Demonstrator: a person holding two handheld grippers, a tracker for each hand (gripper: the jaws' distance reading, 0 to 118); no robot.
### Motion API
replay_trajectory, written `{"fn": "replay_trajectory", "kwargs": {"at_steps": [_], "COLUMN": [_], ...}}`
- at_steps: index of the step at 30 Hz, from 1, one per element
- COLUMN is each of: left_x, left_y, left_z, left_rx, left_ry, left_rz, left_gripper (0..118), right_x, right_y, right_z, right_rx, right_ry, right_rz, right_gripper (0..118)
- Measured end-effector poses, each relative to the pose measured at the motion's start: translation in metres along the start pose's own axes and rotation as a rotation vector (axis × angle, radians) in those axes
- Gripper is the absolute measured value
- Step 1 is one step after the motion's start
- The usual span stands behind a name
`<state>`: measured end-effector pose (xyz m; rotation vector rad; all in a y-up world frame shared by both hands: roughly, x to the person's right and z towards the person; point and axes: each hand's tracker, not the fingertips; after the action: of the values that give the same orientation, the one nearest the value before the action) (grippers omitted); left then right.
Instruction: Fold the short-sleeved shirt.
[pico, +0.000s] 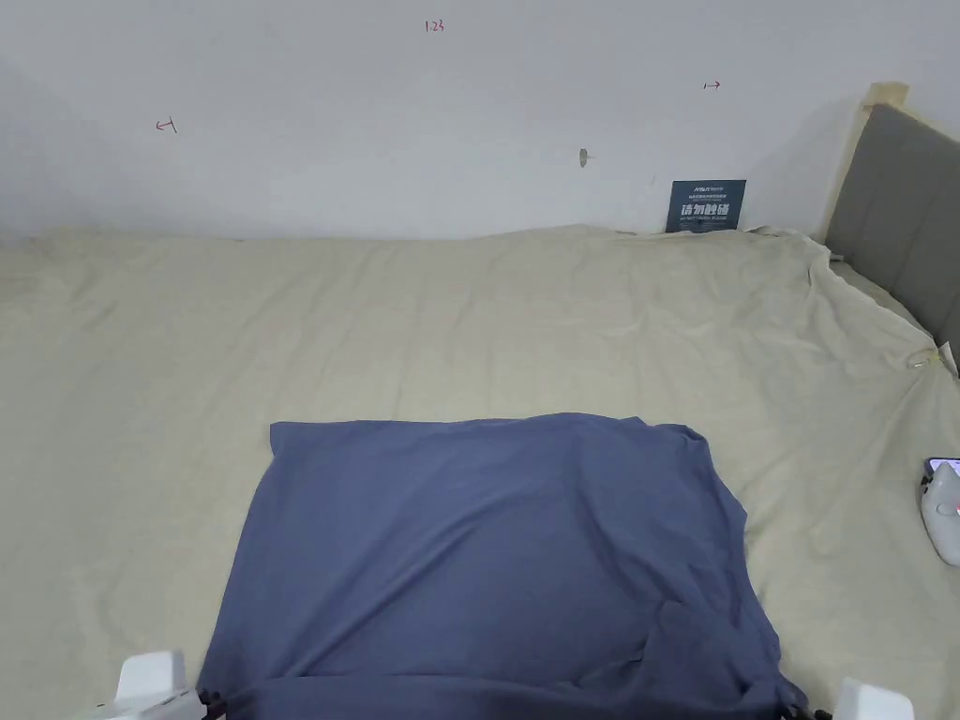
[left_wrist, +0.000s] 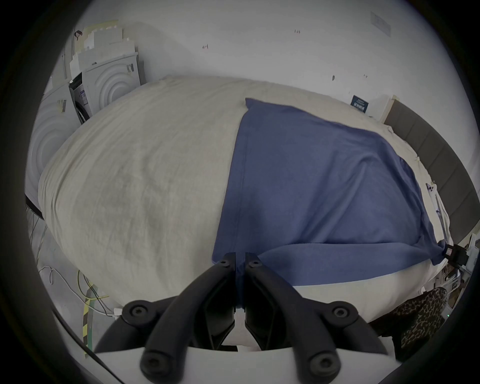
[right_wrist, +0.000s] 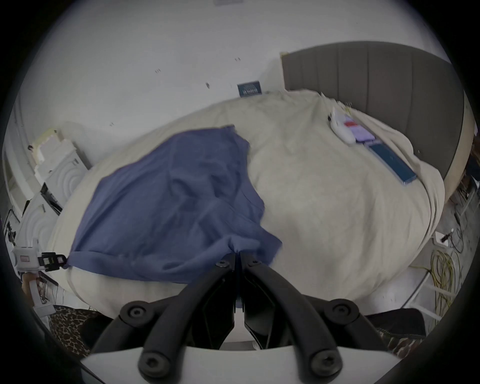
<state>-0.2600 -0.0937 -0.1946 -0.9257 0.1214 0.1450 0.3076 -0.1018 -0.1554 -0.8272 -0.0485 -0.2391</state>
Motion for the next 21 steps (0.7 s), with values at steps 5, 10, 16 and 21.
{"fn": "replay_trajectory", "kwargs": {"at_steps": [5,10,16,21], "left_x": [0.003,0.001,0.012,0.032], "left_y": [-0.001,0.007,0.039,0.074], "left_z": [-0.005,0.004,0.06,0.11], "left_rx": [-0.006,-0.032,0.176,0.342], "left_ry": [0.021,0.03,-0.036,-0.028], "left_rz": [-0.008,0.068,0.116,0.071], "left_gripper": [12,41,99,99], "right_x": [0.002,-0.002,-0.025,-0.053], "right_y": [-0.003,0.01,0.061,0.102], "right_z": [-0.017,-0.003,0.053,0.109], "right_rx": [-0.071,-0.083,0.11,0.331], "right_ry": [-0.025,-0.032,0.022,0.072], "right_rz": [0.009,0.022,0.1,0.145], "right_gripper": [2,18,78,78]}}
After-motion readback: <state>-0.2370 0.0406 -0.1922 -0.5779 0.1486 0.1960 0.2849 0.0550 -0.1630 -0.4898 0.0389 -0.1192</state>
